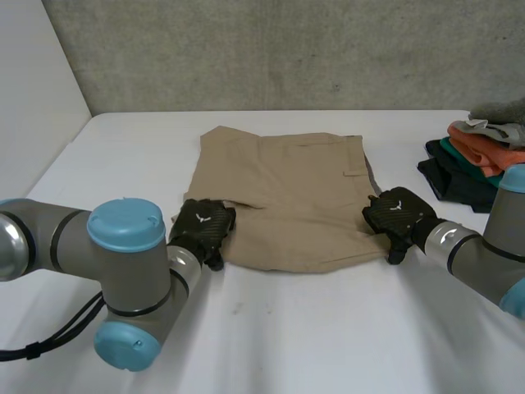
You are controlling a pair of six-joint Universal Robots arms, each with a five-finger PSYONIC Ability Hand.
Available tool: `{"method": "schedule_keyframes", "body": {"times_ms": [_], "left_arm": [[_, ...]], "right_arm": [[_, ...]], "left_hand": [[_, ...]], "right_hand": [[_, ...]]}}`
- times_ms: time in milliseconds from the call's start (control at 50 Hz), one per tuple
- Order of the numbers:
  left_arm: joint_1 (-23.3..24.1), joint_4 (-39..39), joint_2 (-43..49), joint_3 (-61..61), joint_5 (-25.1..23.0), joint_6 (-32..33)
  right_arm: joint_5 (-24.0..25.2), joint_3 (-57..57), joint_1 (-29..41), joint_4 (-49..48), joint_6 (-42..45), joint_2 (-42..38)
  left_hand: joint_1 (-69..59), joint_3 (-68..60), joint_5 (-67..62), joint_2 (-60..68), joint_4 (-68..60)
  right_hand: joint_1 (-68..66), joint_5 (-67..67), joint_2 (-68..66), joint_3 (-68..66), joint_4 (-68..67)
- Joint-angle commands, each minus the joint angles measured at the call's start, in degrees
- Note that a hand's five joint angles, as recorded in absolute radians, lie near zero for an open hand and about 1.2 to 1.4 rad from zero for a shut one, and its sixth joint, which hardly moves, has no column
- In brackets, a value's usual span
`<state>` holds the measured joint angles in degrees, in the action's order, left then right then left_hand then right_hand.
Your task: Fold the laundry.
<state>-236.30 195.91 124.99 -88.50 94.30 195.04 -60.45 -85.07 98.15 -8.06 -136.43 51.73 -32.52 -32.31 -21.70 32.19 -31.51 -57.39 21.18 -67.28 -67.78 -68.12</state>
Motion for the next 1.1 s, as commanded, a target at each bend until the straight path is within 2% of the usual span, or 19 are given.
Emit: {"method": "schedule_keyframes", "body": {"times_ms": [20,200,260,300,360,380,400,460,600,740,800,960,1040,1100], "left_arm": [[0.0,2.3,2.6,1.3,-0.2,2.5],[0.0,2.4,3.2,1.8,-0.4,4.8],[-0.2,2.4,3.2,2.0,-0.4,4.9],[-0.3,2.3,3.2,2.0,-0.4,4.9],[-0.4,2.3,3.1,1.8,-0.4,4.9],[-0.4,2.3,2.5,1.4,-0.3,4.9],[-0.3,2.2,2.3,1.2,-0.3,4.9],[-0.1,1.5,0.4,1.0,0.1,4.8],[0.3,-2.1,-7.6,-3.5,-0.3,4.5],[0.9,-10.1,-18.6,-10.4,-0.3,5.0],[1.8,-19.1,-23.8,-14.2,-0.4,5.1],[5.1,-36.7,-27.6,-20.9,-0.6,4.9],[7.5,-41.3,-27.5,-21.7,-0.8,4.9],[6.7,-39.7,-27.3,-20.0,-0.8,5.0]], "right_arm": [[-2.5,-0.1,0.9,0.7,-0.4,0.6],[-4.0,0.0,1.4,0.6,-1.3,1.4],[-3.6,0.4,1.3,0.6,-2.6,1.0],[-3.3,0.7,1.3,0.4,-3.2,0.8],[-3.2,0.8,1.3,-0.1,-3.6,0.7],[-3.1,1.0,1.3,-0.2,-3.6,0.7],[-3.2,1.0,1.3,-0.3,-3.6,0.7],[-3.4,1.2,1.0,-0.9,-3.5,0.8],[-4.3,0.0,0.9,0.9,-2.6,3.6],[-4.9,-3.3,0.9,10.8,0.4,10.6],[-6.4,-6.2,0.8,19.3,3.9,15.6],[-12.1,-14.2,0.7,35.4,14.8,23.4],[-13.6,-18.2,0.7,41.6,19.9,26.8],[-13.2,-18.9,0.9,42.1,20.6,27.1]], "left_hand": [[-7.8,-8.0,-8.6,8.1,-8.8],[-14.4,-14.6,-15.2,14.7,-15.4],[-22.6,-22.8,-23.4,22.9,-23.6],[-32.5,-32.7,-33.3,32.8,-33.5],[-38.7,-39.0,-39.6,39.1,-39.8],[-41.1,-41.3,-41.9,41.4,-42.1],[-42.4,-42.7,-43.3,42.8,-43.5],[-47.5,-47.7,-48.3,47.8,-48.5],[-47.5,-47.7,-48.3,47.8,-48.5],[-47.5,-47.7,-48.3,47.8,-48.5],[-47.5,-47.7,-48.3,47.8,-48.5],[-47.5,-47.7,-48.3,47.8,-48.5],[-47.5,-47.7,-48.3,47.8,-48.5],[-47.5,-47.7,-48.3,47.8,-48.5]], "right_hand": [[-7.6,33.8,2.3,2.8,3.1],[2.9,23.3,12.8,13.3,13.6],[2.2,24.0,12.1,12.6,13.0],[-0.8,27.0,9.1,9.6,9.9],[-11.0,37.2,-1.1,-0.6,-0.3],[-20.1,46.3,-10.2,-9.7,-9.3],[-22.6,48.8,-12.7,-12.2,-11.9],[-22.6,48.8,-12.7,-12.2,-11.9],[-22.6,48.8,-12.7,-12.2,-11.9],[-22.6,48.8,-12.7,-12.2,-11.9],[-22.6,48.8,-12.7,-12.2,-11.9],[-22.6,48.8,-12.7,-12.2,-11.9],[-22.6,48.8,-12.7,-12.2,-11.9],[-22.6,48.8,-12.7,-12.2,-11.9]]}}
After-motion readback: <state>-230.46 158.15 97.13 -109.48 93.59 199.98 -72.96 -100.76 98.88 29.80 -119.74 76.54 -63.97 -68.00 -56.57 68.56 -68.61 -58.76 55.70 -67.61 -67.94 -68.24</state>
